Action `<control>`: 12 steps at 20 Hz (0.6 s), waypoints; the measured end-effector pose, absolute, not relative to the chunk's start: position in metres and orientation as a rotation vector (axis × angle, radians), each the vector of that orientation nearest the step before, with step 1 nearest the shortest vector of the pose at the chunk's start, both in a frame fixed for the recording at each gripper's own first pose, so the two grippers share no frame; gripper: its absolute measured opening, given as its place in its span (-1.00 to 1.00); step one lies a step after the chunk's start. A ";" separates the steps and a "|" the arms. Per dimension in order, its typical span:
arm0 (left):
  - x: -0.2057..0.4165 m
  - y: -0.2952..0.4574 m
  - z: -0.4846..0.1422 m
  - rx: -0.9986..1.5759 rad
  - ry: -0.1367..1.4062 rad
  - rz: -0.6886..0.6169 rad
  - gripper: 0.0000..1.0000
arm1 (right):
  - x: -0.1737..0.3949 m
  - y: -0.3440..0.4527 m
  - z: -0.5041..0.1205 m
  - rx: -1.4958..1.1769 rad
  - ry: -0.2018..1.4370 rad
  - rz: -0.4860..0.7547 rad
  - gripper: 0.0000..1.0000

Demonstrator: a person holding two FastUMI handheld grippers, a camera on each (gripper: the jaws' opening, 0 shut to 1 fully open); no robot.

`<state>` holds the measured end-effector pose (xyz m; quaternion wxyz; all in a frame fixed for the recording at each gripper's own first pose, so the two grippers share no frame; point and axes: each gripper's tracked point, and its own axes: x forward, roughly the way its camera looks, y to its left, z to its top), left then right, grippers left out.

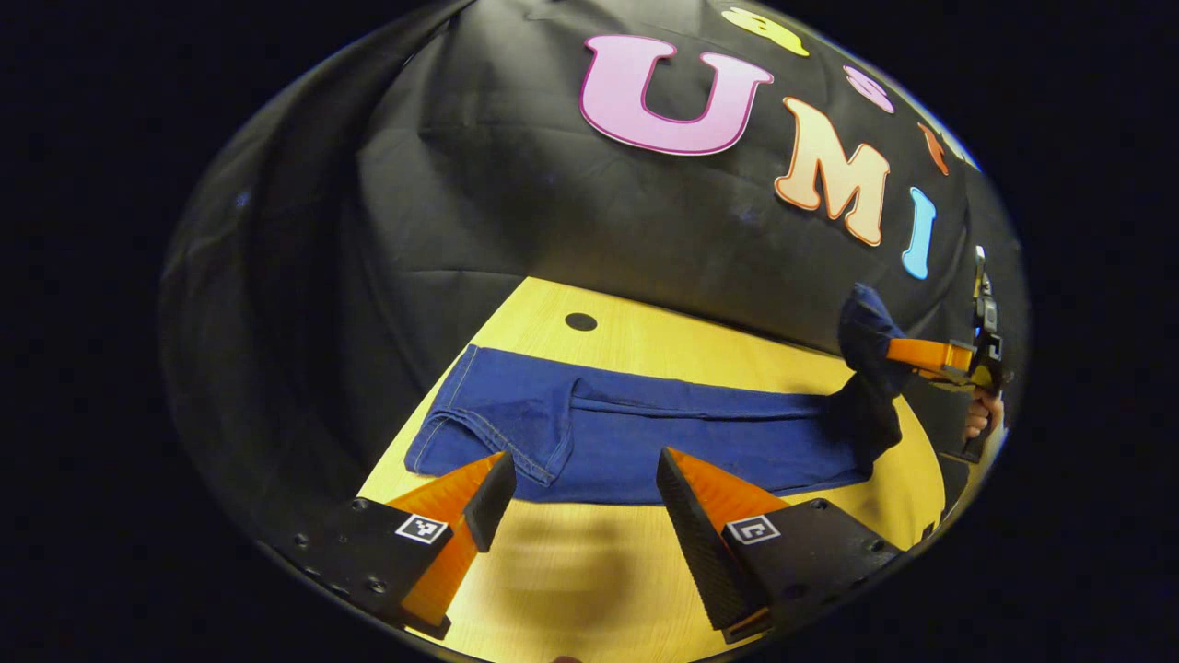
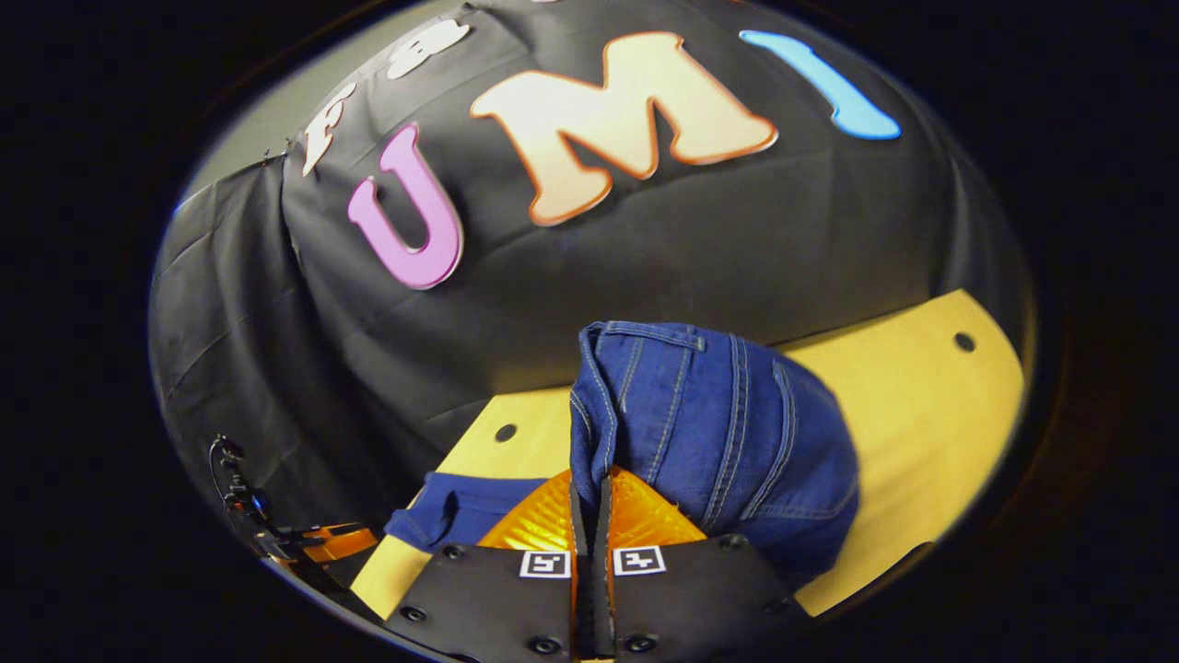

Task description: Grasp the waist and the cuffs of the jeans and fold them to make the two legs overlap; first hold the waist and fold one-third of the jeans toward the cuffs, then hold the cuffs and fold the remaining one-third in the same direction to finish folding.

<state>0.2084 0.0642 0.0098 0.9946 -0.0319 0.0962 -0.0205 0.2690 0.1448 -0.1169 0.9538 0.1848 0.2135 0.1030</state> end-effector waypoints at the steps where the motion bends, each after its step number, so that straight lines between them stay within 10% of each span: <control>1: 0.209 0.065 0.011 -0.064 0.188 -0.033 0.87 | 0.272 0.166 -0.134 0.385 0.465 0.237 -0.95; 12: 0.216 0.072 0.010 -0.121 0.196 0.042 0.89 | 0.289 0.231 -0.246 0.301 0.685 0.253 -0.95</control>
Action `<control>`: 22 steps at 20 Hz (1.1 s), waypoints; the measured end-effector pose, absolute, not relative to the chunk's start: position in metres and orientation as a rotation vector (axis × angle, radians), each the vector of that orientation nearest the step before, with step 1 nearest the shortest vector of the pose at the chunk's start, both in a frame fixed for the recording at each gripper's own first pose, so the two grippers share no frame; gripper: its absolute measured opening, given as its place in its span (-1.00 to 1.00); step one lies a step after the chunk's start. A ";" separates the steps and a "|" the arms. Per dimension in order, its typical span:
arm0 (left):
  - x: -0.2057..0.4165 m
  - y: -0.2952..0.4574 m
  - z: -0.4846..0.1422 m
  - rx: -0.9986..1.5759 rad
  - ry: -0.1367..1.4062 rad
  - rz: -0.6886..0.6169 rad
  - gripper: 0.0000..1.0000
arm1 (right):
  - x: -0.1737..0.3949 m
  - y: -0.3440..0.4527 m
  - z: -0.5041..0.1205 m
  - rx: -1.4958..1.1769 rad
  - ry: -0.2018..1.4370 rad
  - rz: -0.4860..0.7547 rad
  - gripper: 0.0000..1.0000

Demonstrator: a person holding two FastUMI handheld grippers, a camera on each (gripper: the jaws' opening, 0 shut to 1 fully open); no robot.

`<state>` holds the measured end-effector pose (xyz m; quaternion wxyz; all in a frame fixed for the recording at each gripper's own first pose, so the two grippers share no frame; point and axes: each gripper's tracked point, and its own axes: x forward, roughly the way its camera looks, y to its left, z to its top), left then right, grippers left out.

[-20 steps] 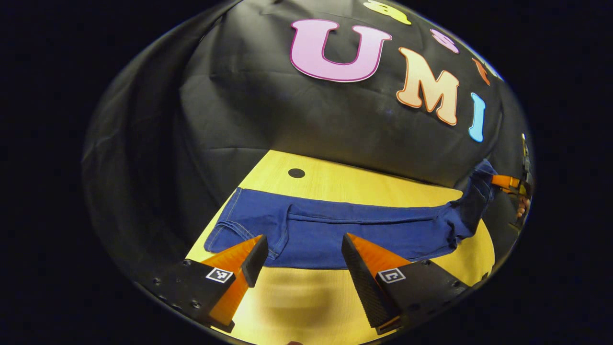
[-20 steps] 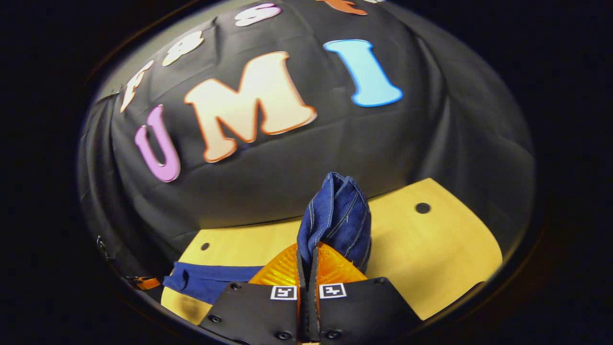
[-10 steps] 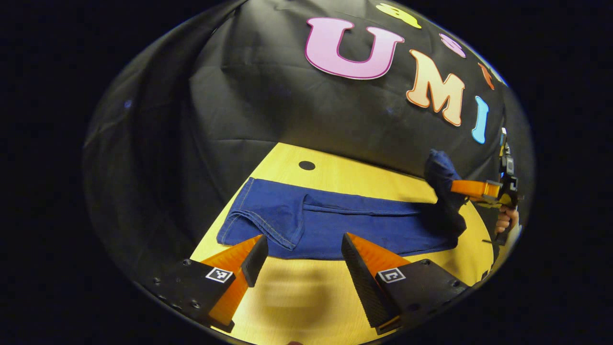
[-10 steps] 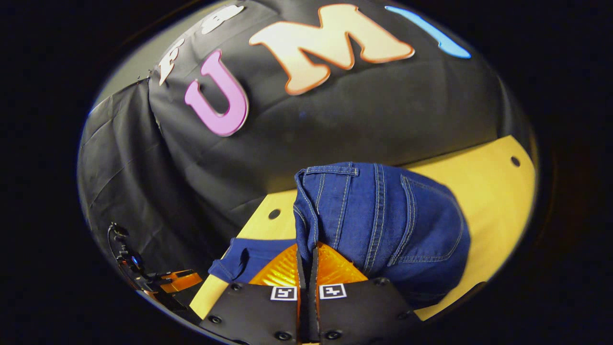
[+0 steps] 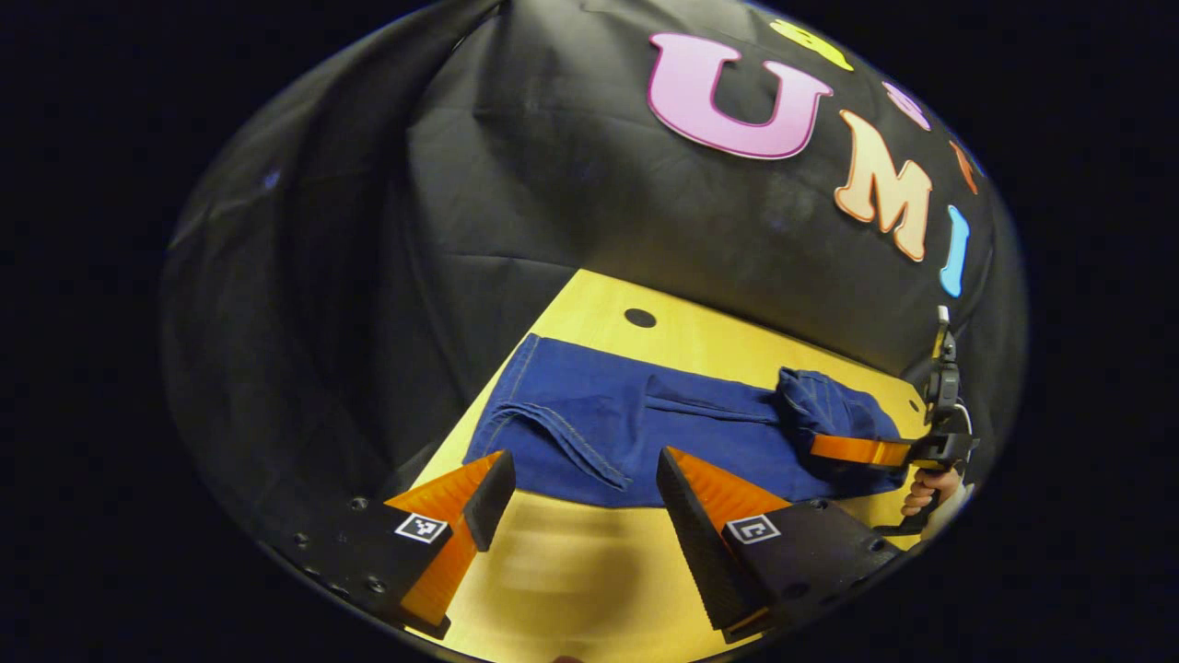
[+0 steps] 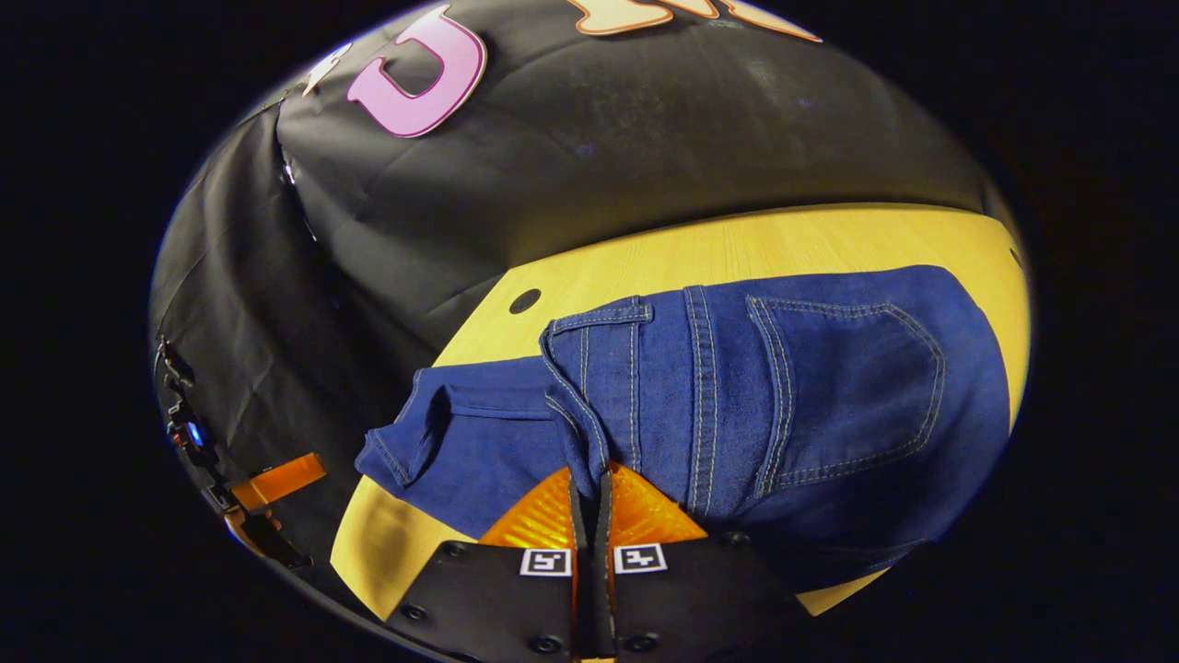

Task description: Grasp the waist and the cuffs of the jeans and fold them to make the two legs overlap; first hold the waist and fold one-third of the jeans toward the cuffs, then hold the cuffs and fold the remaining one-third in the same direction to finish folding.

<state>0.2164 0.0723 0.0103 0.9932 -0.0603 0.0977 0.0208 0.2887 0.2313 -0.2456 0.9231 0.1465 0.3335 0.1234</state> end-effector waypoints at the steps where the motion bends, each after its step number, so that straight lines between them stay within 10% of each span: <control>1: 0.219 0.073 0.010 -0.124 0.200 0.047 0.89 | 0.288 0.233 -0.244 0.288 0.685 0.253 -0.94; 13: 0.205 0.073 -0.011 -0.151 0.305 0.050 0.91 | 0.289 0.230 -0.243 0.144 0.715 0.246 -0.90; 18: 0.200 0.071 -0.015 -0.157 0.349 0.050 0.92 | 0.277 0.259 -0.213 0.266 0.676 0.324 0.99; 22: 0.200 0.072 -0.023 -0.153 0.377 0.044 0.92 | 0.273 0.247 -0.186 0.279 0.640 0.301 0.87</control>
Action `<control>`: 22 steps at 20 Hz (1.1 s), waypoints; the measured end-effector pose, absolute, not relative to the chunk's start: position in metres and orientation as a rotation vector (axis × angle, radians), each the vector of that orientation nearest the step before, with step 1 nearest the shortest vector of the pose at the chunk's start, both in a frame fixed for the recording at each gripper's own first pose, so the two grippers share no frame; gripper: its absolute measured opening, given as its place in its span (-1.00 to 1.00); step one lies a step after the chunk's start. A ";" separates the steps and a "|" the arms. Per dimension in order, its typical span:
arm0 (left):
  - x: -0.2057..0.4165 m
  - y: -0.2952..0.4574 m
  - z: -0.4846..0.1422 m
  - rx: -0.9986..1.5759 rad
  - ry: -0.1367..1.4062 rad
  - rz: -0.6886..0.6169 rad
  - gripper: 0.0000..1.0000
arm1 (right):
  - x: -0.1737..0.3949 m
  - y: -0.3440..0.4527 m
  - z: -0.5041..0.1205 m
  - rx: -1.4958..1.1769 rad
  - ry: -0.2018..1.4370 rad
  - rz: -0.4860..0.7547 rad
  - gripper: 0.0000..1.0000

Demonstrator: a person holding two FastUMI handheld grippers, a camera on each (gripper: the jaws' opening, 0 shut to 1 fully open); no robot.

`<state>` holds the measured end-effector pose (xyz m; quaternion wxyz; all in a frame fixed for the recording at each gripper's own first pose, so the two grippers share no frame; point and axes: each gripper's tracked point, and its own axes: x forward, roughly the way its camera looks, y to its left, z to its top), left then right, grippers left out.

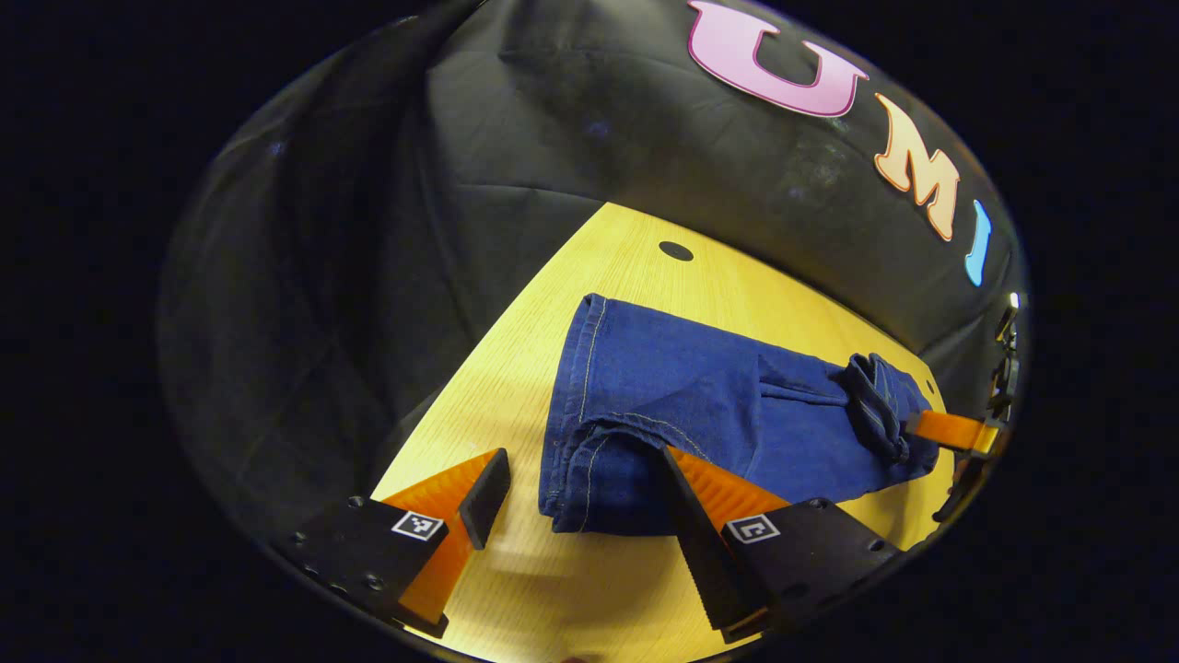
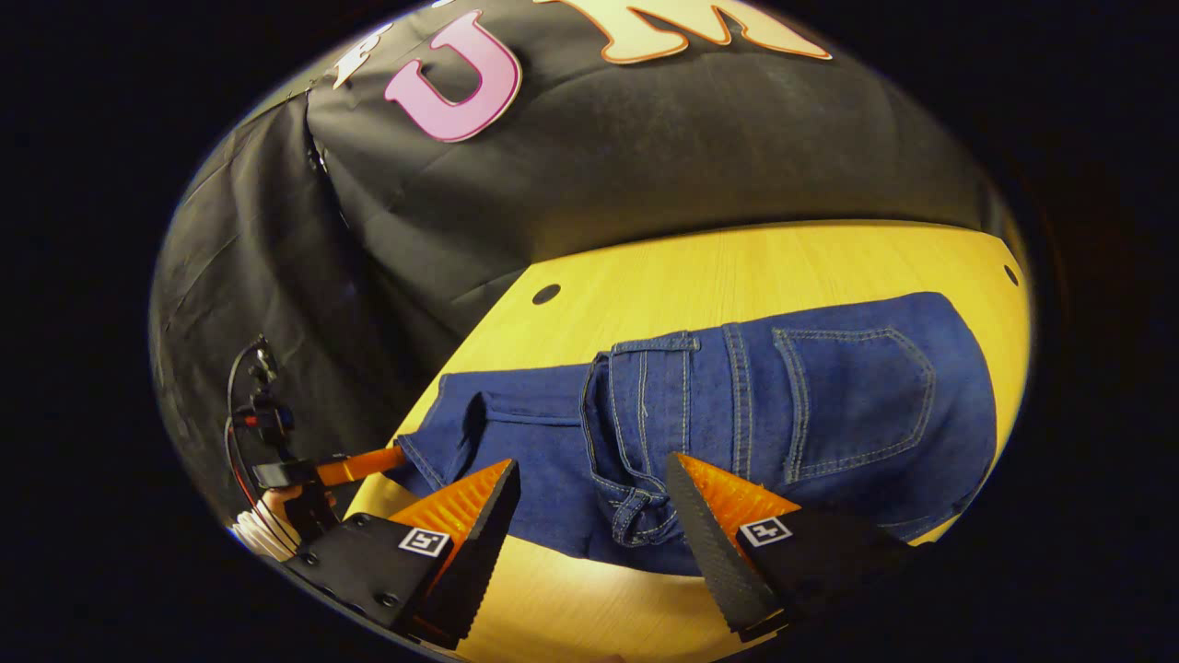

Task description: Grasp the waist and the cuffs of the jeans and fold them to make the two legs overlap; first hold the waist and fold one-third of the jeans toward the cuffs, then hold the cuffs and fold the remaining one-third in the same direction to finish folding.

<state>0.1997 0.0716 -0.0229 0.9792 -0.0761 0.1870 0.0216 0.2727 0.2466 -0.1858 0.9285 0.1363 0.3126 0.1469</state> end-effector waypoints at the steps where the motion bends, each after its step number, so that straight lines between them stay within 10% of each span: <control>1: 0.198 0.071 -0.024 -0.156 0.389 0.042 0.92 | 0.272 0.239 -0.176 0.276 0.628 0.287 0.96; 9: 0.197 0.098 -0.030 -0.068 0.391 0.160 0.69 | 0.267 0.156 -0.138 0.325 0.545 0.094 0.96; 22: 0.203 0.076 -0.025 -0.271 0.310 0.099 -0.96 | 0.234 0.088 -0.135 0.410 0.527 -0.071 0.95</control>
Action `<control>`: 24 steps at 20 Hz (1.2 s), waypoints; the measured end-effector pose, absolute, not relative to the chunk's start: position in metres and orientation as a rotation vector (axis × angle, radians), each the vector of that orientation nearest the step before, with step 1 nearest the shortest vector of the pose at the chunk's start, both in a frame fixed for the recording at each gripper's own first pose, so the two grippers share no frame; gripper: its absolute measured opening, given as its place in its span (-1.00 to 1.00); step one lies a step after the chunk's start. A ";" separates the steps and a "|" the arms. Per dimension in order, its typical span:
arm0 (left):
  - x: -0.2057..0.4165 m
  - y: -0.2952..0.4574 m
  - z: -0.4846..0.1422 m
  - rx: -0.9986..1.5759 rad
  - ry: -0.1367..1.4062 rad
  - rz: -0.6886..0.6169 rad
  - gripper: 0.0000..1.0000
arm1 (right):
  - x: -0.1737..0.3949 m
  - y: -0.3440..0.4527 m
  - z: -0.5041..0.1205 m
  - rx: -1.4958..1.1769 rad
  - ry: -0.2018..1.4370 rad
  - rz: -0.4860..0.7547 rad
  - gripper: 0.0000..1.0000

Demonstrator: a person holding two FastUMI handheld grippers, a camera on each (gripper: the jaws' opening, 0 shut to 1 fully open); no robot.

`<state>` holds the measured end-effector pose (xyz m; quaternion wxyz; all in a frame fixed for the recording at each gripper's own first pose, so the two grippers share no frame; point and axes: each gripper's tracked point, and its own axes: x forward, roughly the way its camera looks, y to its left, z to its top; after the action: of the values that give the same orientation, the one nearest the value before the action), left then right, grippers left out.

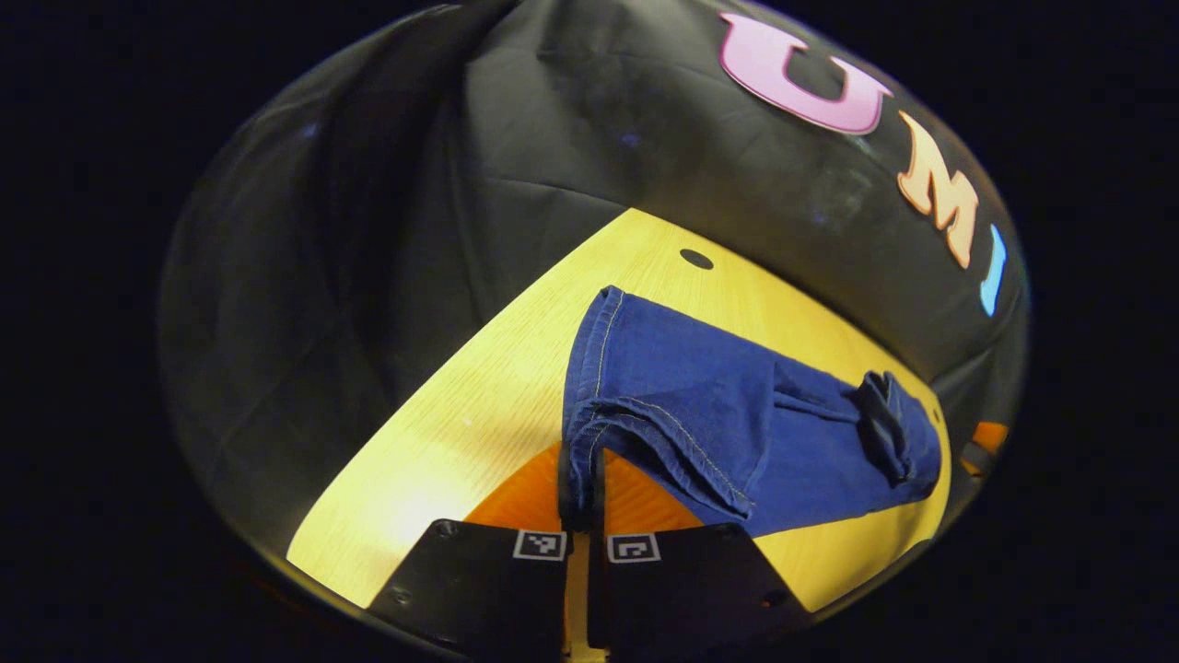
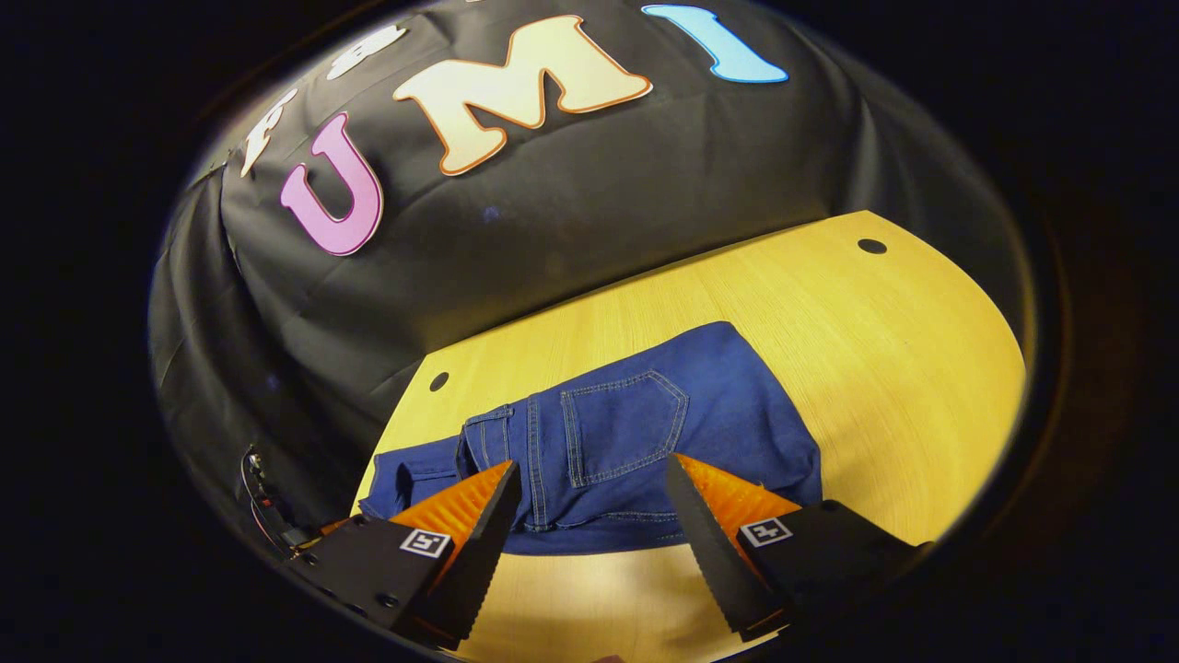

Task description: Grasp the waist and the cuffs of the jeans and fold them to make the two legs overlap; first hold the waist and fold one-third of the jeans toward the cuffs, then hold the cuffs and fold the remaining one-third in the same direction to finish folding.

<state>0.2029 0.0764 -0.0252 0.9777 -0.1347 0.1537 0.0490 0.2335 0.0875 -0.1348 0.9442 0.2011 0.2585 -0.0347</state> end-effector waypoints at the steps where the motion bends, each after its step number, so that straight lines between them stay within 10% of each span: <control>1: 0.203 0.076 -0.024 -0.291 0.309 0.095 -0.99 | 0.233 0.086 -0.132 0.411 0.522 -0.075 0.96; 14: 0.196 0.002 0.067 -0.416 0.128 -0.122 -1.00 | 0.208 0.041 -0.104 0.426 0.474 -0.128 0.86; 24: 0.195 0.047 0.030 -0.308 0.213 0.101 -1.00 | 0.208 -0.007 -0.103 0.426 0.502 -0.120 0.95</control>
<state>0.1954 0.0471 0.0300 0.9813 -0.1529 0.1060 0.0501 0.2078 -0.0067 -0.1026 0.9445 0.2093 0.2464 -0.0590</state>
